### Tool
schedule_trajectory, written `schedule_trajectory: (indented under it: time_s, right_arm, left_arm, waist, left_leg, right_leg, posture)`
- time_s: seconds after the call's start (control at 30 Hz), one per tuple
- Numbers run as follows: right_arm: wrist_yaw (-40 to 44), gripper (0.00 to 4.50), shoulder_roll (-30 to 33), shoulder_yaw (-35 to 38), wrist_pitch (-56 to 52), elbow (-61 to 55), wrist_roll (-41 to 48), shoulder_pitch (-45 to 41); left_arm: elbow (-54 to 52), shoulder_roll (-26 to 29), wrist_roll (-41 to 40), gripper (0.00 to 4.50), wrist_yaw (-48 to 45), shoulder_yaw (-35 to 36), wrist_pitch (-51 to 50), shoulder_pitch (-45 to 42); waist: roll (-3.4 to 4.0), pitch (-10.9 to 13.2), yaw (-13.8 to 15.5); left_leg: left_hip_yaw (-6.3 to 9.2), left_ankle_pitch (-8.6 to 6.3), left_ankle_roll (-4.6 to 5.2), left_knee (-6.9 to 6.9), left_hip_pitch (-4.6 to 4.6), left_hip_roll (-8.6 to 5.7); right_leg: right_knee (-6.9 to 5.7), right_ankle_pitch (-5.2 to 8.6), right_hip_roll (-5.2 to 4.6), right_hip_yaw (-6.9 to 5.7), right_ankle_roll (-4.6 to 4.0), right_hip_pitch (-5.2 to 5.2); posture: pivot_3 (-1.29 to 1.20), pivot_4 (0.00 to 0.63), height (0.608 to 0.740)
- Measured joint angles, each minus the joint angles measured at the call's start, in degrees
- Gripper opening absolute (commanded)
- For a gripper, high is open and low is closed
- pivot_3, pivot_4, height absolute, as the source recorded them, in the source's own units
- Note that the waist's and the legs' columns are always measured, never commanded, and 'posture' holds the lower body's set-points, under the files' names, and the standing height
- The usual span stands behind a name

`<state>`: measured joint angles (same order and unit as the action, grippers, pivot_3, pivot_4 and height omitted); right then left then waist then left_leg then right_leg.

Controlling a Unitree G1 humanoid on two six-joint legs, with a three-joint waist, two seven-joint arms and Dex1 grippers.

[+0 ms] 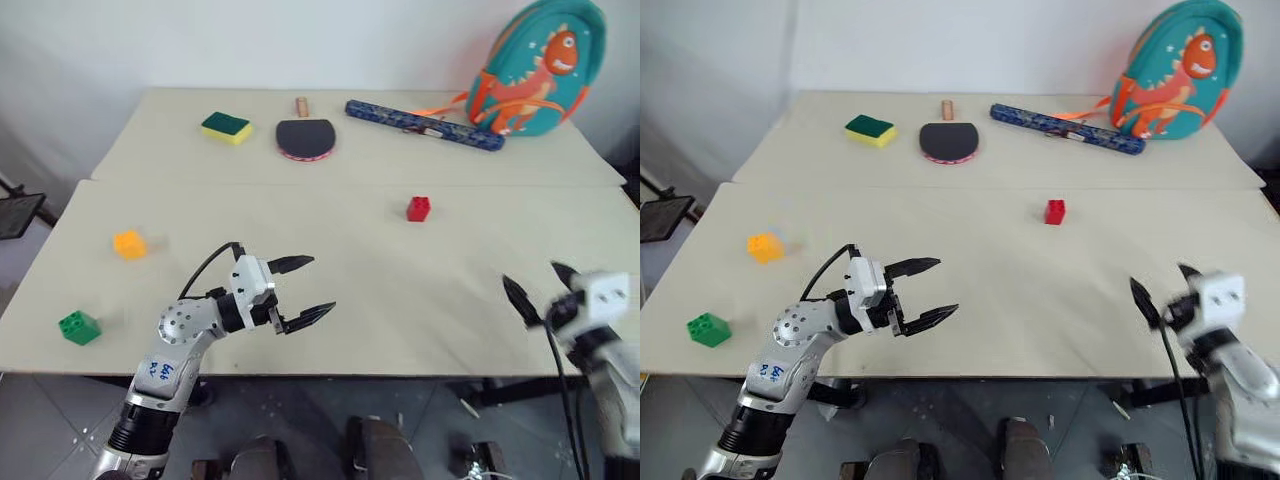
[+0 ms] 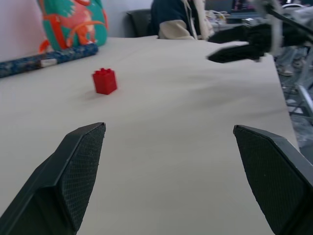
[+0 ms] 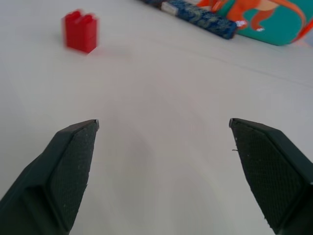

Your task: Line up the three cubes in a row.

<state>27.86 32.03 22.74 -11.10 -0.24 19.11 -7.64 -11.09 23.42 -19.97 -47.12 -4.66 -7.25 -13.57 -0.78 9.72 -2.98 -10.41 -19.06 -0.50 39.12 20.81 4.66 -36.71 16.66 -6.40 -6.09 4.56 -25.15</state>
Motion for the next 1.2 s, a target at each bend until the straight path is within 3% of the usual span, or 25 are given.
schedule_trajectory:
  time_s: [0.13, 0.27, 0.5, 0.67, 0.77, 1.0, 1.2]
  right_arm:
    - [-6.31, 4.5, -0.02, -3.8, -11.82, -0.09, -0.13, -13.4]
    - [-11.11, 4.5, -3.42, -9.07, -19.27, 7.71, -2.2, -27.3]
    - [-15.98, 4.5, -10.08, -14.93, -14.02, 33.56, -9.05, -41.98]
    - [-16.2, 4.5, -12.95, -15.76, -7.44, 46.58, -11.08, -44.71]
    - [-16.09, 3.87, -13.36, -15.76, -4.35, 50.26, -11.47, -45.76]
    - [-13.62, 1.53, -13.38, -15.91, 0.33, 52.31, -11.96, -46.3]
    - [12.17, 1.51, -10.93, -21.08, 1.1, 43.33, -9.52, -42.36]
  left_arm:
    - [0.37, -0.01, -0.16, 4.47, 0.04, 0.42, -0.19, -0.55]
    - [0.91, 0.27, 0.48, 4.47, 0.2, 0.73, -0.08, -1.38]
    - [0.36, 0.83, 1.91, 4.47, 1.41, 1.26, -0.03, 0.39]
    - [-0.1, 1.66, 2.12, 4.47, 2.44, 1.54, -0.26, 1.97]
    - [-0.54, 1.89, 2.12, 4.5, 2.77, 1.59, -0.27, 2.02]
    - [-0.92, 2.6, 2.15, 4.5, 3.29, 1.76, -0.31, 2.04]
    - [-0.91, 4.56, 2.14, 4.5, 3.19, 3.45, -0.29, 3.07]
  waist:
    - [0.03, 0.01, 0.34]
    - [0.03, 0.0, 0.74]
    - [0.04, 0.01, 1.13]
    - [0.07, 0.03, 1.23]
    - [0.07, 0.03, 1.07]
    - [0.09, 0.04, 0.9]
    - [0.13, 0.06, 0.64]
  left_leg:
    - [0.24, 0.08, -0.09, 0.0, 0.05, -0.01]
    - [0.2, 0.12, -0.08, 0.01, 0.32, -0.05]
    - [0.15, 0.1, -0.06, -0.04, 0.46, -0.03]
    - [0.17, 0.1, -0.06, -0.05, 0.52, -0.03]
    - [0.16, 0.1, -0.06, -0.05, 0.5, -0.02]
    - [0.16, 0.1, -0.07, -0.05, 0.49, 0.02]
    - [0.2, 0.09, -0.09, -0.11, 0.48, 0.04]
  right_leg:
    - [-0.19, 0.03, 0.01, -0.07, -0.06, -0.03]
    - [-0.21, 0.02, -0.01, -0.09, -0.05, -0.27]
    - [-0.2, -0.01, 0.0, -0.17, 0.0, -0.31]
    - [-0.19, -0.02, -0.01, -0.21, 0.03, -0.31]
    - [-0.2, -0.03, 0.0, -0.18, 0.04, -0.31]
    - [-0.2, -0.03, 0.02, -0.19, 0.04, -0.31]
    - [-0.18, -0.03, 0.05, -0.21, 0.04, -0.31]
  posture:
    - [0.0, 0.15, 0.74]
    - [0.0, 0.15, 0.74]
    - [0.0, 0.15, 0.74]
    - [0.0, 0.15, 0.74]
    - [0.0, 0.15, 0.74]
    - [0.0, 0.15, 0.74]
    - [0.0, 0.15, 0.74]
